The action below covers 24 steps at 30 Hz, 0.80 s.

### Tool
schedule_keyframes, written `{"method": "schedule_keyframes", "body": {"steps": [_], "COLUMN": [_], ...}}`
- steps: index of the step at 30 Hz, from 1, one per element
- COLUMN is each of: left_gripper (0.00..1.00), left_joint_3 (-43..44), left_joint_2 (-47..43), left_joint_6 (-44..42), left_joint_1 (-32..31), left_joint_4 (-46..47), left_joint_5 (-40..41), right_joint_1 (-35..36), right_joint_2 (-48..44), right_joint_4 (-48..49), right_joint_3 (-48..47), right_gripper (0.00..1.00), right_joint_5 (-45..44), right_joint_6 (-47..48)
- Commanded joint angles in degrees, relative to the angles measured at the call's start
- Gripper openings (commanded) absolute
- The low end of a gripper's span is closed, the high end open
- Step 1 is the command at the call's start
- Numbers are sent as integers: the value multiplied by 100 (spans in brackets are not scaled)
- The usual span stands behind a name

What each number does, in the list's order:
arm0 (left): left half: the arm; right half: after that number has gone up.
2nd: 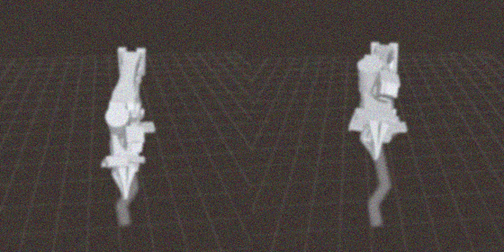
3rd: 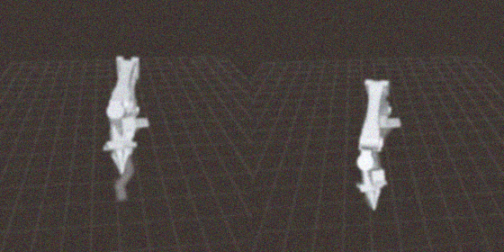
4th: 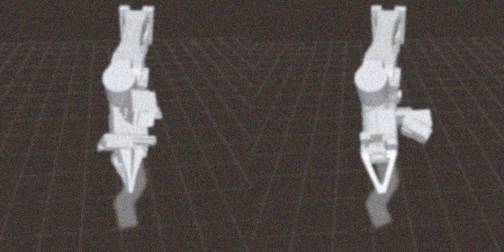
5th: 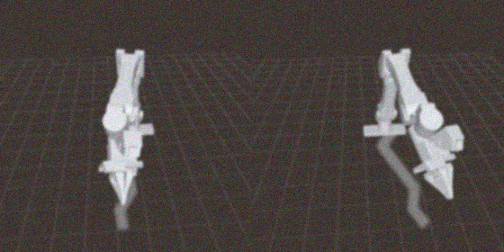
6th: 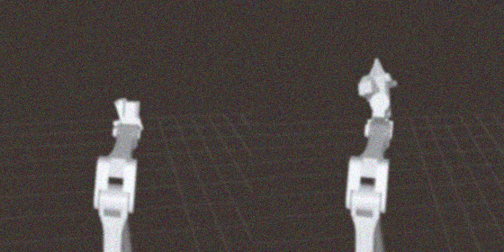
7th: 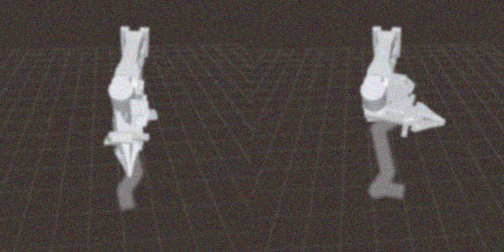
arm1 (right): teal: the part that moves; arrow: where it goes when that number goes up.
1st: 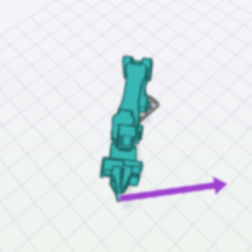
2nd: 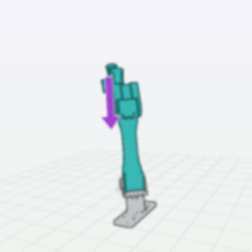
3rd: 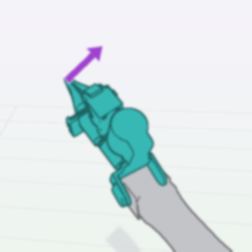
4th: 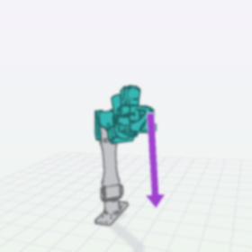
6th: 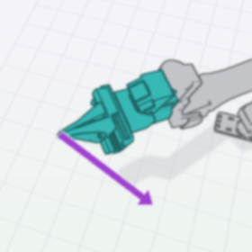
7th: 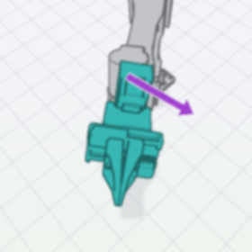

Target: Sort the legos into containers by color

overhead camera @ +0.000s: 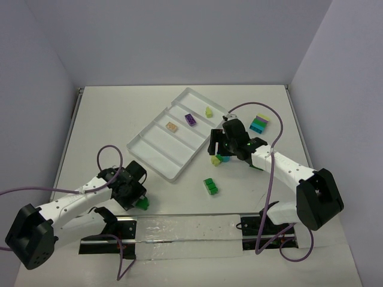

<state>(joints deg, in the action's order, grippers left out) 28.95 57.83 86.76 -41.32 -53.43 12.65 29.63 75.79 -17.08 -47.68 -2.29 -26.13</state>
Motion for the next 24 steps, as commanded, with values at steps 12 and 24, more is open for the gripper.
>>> {"method": "schedule_keyframes", "body": {"steps": [12,24], "left_gripper": [83,91], "left_joint_3": [269,516], "left_joint_2": [-404,-715], "left_joint_6": [121,142], "left_joint_1": [-34,-34], "left_joint_4": [-423,-868], "left_joint_5": [-26,-191], "right_joint_1": [105,140], "right_joint_2": [-56,-110], "right_joint_4": [320,325], "right_joint_3": [-197,-196], "right_gripper": [79,78], "right_joint_5": [89,25], "right_joint_6": [3,42]}}
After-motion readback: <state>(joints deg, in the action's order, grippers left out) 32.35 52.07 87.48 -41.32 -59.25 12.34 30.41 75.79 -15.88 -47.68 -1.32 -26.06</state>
